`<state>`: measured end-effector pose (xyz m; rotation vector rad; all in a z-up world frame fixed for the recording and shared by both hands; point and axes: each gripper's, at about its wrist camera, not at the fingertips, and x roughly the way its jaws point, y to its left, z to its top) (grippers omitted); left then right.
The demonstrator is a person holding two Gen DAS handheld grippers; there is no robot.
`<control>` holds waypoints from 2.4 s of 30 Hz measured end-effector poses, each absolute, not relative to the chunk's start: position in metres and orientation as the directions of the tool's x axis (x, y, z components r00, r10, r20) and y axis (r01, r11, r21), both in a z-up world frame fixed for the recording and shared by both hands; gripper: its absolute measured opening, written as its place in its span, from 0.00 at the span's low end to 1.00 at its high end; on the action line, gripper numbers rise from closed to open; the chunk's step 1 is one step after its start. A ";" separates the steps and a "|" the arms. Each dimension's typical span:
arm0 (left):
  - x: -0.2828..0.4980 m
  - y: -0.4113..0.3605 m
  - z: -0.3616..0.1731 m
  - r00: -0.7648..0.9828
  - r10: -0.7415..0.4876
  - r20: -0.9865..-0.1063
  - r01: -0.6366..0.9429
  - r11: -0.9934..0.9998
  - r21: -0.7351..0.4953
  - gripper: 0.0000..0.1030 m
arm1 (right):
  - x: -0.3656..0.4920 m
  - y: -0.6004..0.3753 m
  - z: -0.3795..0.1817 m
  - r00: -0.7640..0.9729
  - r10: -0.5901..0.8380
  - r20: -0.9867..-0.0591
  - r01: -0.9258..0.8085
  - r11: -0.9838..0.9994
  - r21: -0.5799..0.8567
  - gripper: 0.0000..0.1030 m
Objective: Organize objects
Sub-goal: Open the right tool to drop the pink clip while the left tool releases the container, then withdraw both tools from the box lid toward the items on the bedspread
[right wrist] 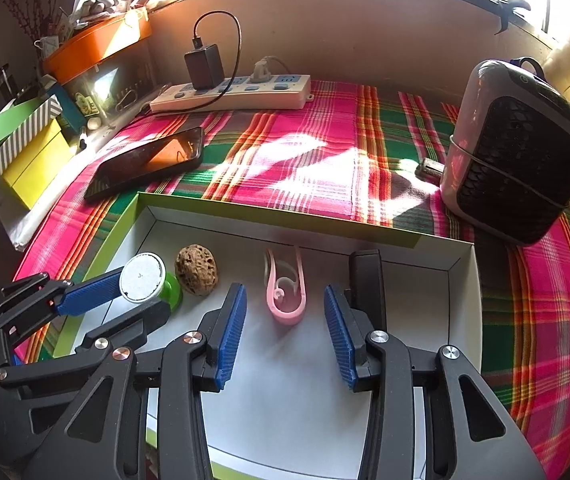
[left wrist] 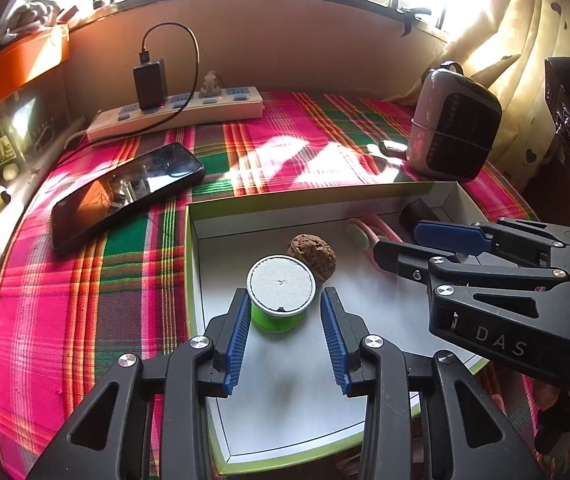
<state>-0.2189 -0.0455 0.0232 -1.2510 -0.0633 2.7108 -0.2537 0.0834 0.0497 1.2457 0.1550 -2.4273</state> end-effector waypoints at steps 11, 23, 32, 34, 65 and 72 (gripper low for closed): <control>-0.200 -0.047 0.038 -0.673 0.141 -0.726 -0.118 -0.990 -0.082 0.35 | -0.227 0.092 0.066 -0.567 -0.304 -0.766 0.396 -0.915 0.070 0.44; -0.160 -0.059 0.050 -0.693 0.157 -0.704 -0.118 -0.988 -0.104 0.35 | -0.180 0.120 0.079 -0.625 -0.277 -0.730 0.345 -0.937 0.060 0.44; -0.128 -0.078 0.042 -0.688 0.197 -0.699 -0.113 -0.980 -0.165 0.36 | -0.143 0.144 0.069 -0.631 -0.251 -0.734 0.280 -0.956 0.087 0.44; -0.122 -0.082 0.039 -0.685 0.208 -0.699 -0.114 -0.977 -0.179 0.37 | -0.138 0.147 0.065 -0.623 -0.251 -0.741 0.276 -0.957 0.093 0.45; -0.128 -0.060 0.010 -0.587 0.261 -0.766 -0.195 -0.964 -0.179 0.40 | -0.124 0.136 0.028 -0.551 -0.250 -0.796 0.292 -0.952 0.096 0.48; -0.130 -0.056 0.009 -0.597 0.236 -0.767 -0.203 -0.969 -0.140 0.40 | -0.122 0.141 0.029 -0.565 -0.231 -0.792 0.303 -0.951 0.061 0.48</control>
